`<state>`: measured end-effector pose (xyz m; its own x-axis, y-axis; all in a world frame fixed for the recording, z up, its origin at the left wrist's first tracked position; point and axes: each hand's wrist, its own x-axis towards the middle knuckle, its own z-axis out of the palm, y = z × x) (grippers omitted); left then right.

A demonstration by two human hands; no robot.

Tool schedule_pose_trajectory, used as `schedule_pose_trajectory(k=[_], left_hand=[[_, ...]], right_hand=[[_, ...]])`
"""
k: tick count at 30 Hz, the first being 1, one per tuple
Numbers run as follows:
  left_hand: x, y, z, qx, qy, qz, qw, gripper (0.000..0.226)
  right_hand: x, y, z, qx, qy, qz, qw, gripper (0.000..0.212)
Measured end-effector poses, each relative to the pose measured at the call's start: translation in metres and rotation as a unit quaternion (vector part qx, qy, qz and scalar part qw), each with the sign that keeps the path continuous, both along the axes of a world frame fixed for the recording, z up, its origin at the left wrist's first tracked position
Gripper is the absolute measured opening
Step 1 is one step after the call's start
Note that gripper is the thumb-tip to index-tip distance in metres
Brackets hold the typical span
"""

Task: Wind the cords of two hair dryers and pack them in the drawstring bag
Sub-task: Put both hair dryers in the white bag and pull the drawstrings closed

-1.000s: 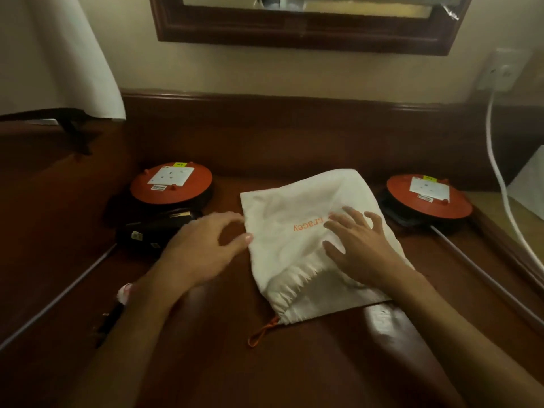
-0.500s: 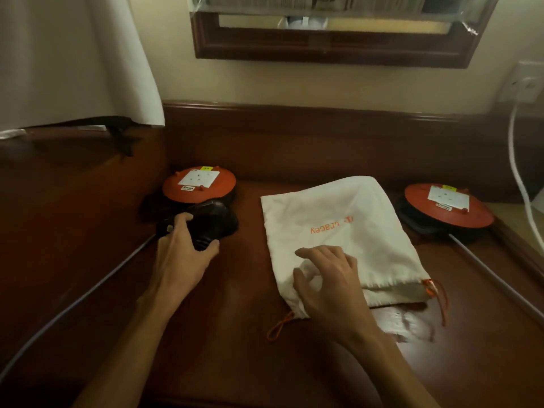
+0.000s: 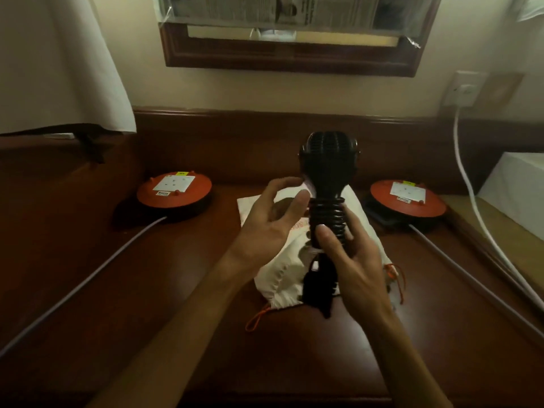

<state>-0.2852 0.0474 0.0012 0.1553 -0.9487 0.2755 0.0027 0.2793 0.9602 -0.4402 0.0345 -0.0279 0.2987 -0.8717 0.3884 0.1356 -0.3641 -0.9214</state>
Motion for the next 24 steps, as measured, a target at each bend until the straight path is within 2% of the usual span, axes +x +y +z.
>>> schedule_pose_trajectory(k=[2,3,5,6,7,8,9,13,16,19,24], left_hand=[[0.005,-0.010,-0.017,0.010,-0.165,0.019,0.986,0.025],[0.006,-0.015,-0.027,0.029,-0.276,0.029,0.960,0.026],[0.006,-0.025,-0.048,0.085,-0.485,0.048,0.869,0.036],[0.006,-0.029,-0.057,0.107,-0.560,0.053,0.820,0.039],[0.006,-0.033,-0.062,0.114,-0.605,0.064,0.786,0.037],[0.007,-0.037,-0.064,0.105,-0.618,0.084,0.775,0.032],[0.010,-0.042,-0.066,0.093,-0.602,0.110,0.785,0.027],[0.030,-0.060,-0.050,0.048,-0.409,0.190,0.891,0.022],[0.042,-0.065,-0.031,0.030,-0.329,0.171,0.928,0.017],[0.043,-0.058,-0.020,-0.012,-0.312,0.159,0.937,0.018],[0.027,-0.039,-0.007,-0.107,-0.336,0.170,0.920,0.015]], right_hand=[[-0.032,-0.010,-0.001,0.008,0.023,-0.009,1.000,0.047],[-0.048,-0.015,-0.001,0.015,0.033,-0.004,0.999,0.042],[-0.075,-0.021,-0.002,0.036,0.046,0.014,0.998,0.045],[-0.088,-0.022,-0.003,0.043,0.055,0.025,0.997,0.047],[-0.099,-0.022,-0.005,0.049,0.059,0.039,0.996,0.047],[-0.108,-0.021,-0.007,0.057,0.057,0.061,0.995,0.045],[-0.116,-0.019,-0.009,0.066,0.055,0.091,0.992,0.043],[-0.129,-0.016,-0.020,0.108,0.092,0.169,0.975,0.050],[-0.123,-0.019,-0.020,0.092,0.178,0.156,0.967,0.055],[-0.110,-0.027,-0.016,0.028,0.259,0.130,0.957,0.051],[-0.074,-0.039,-0.019,-0.024,0.342,0.089,0.935,0.054]])
